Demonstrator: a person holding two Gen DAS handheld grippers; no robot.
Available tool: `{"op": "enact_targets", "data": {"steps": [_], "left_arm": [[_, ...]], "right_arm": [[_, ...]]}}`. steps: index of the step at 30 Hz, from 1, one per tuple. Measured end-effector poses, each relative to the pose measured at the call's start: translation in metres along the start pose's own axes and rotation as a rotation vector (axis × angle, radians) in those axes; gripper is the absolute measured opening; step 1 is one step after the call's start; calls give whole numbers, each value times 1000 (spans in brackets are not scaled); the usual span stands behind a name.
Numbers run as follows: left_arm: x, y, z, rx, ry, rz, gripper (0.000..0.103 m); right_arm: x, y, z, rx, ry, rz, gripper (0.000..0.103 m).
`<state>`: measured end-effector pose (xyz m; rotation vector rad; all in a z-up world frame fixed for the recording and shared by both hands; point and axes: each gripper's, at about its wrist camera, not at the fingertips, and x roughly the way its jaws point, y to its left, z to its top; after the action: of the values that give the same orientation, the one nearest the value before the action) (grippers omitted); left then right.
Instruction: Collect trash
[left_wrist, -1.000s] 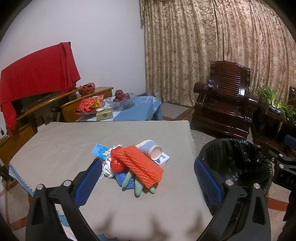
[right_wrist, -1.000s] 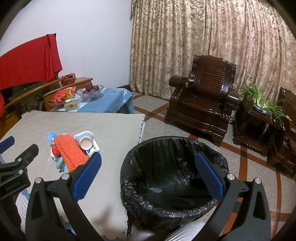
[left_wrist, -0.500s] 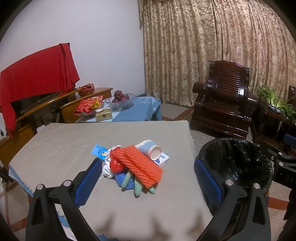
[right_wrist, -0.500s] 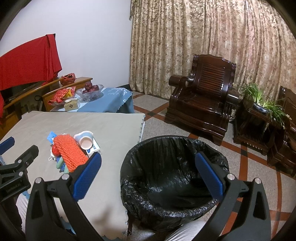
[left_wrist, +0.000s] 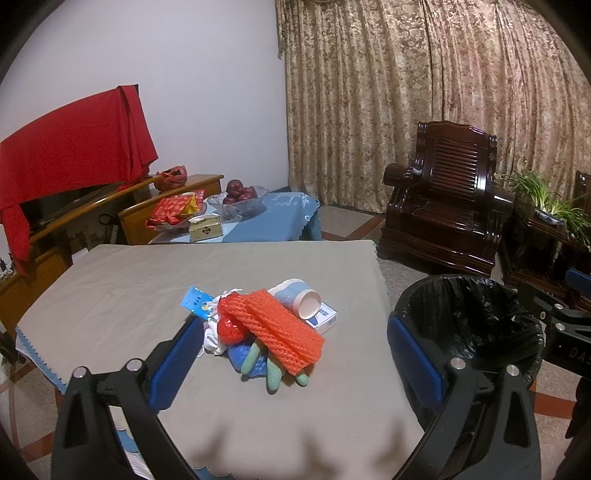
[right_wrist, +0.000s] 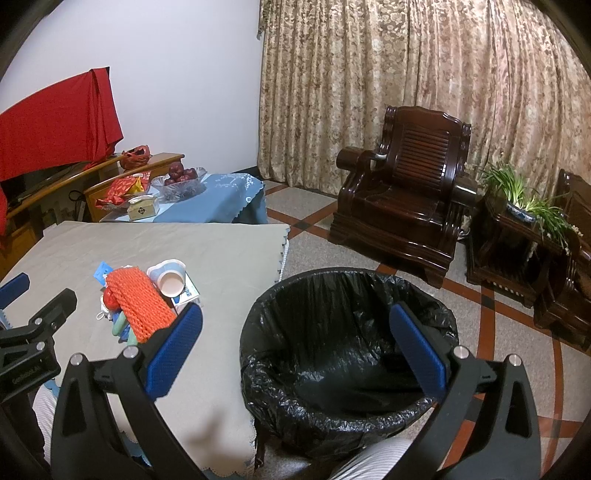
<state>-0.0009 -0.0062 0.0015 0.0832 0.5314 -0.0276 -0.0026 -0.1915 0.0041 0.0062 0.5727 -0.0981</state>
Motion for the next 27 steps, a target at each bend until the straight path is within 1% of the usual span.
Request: {"op": "enact_targets", "data": {"steps": [27], "left_arm": [[0,-5,1,1,-2,-3,97]], "right_arm": [[3,0,1,1,3,1,98]]}}
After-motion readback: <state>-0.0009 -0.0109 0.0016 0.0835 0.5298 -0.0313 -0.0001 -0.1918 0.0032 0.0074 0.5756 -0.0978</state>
